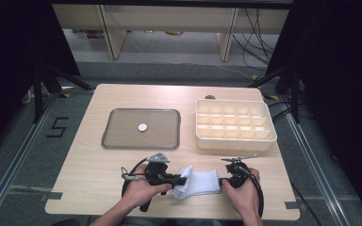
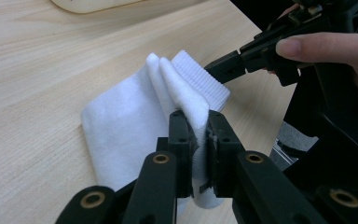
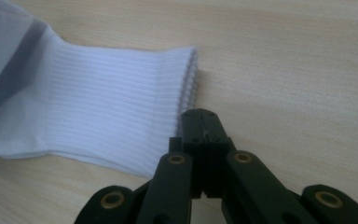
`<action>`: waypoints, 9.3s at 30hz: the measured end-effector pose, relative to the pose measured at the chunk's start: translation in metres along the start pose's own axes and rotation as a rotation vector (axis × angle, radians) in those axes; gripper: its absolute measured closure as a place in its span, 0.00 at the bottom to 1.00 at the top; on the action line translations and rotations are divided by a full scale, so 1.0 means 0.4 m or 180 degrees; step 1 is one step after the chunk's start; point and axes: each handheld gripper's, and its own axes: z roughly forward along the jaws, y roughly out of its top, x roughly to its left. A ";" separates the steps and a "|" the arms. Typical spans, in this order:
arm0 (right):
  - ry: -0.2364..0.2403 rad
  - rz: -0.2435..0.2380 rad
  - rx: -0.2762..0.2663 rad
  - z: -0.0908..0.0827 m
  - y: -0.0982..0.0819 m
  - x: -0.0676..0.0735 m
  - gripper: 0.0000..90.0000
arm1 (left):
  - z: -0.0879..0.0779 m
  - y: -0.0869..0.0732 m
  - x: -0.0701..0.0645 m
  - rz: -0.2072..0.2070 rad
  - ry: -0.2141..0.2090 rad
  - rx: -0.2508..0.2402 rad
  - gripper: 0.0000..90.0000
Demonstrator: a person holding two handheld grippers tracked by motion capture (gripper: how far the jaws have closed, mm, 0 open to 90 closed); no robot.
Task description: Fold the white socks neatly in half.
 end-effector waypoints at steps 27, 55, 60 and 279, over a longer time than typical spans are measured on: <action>-0.0005 -0.0141 -0.0032 0.020 -0.003 0.016 1.00 | 0.033 0.004 -0.003 0.0075 0.0035 0.0040 0.91; -0.0025 -0.0240 -0.0078 0.024 -0.001 0.030 1.00 | 0.061 0.002 -0.004 0.0059 0.0023 0.0092 0.90; 0.0013 -0.0242 -0.0098 0.024 -0.001 0.032 1.00 | 0.070 0.005 0.010 0.0202 0.0013 0.0075 0.90; 0.0304 -0.0912 -0.0145 0.088 0.010 0.195 1.00 | 0.012 -0.056 0.126 -0.0408 0.0427 0.0129 0.74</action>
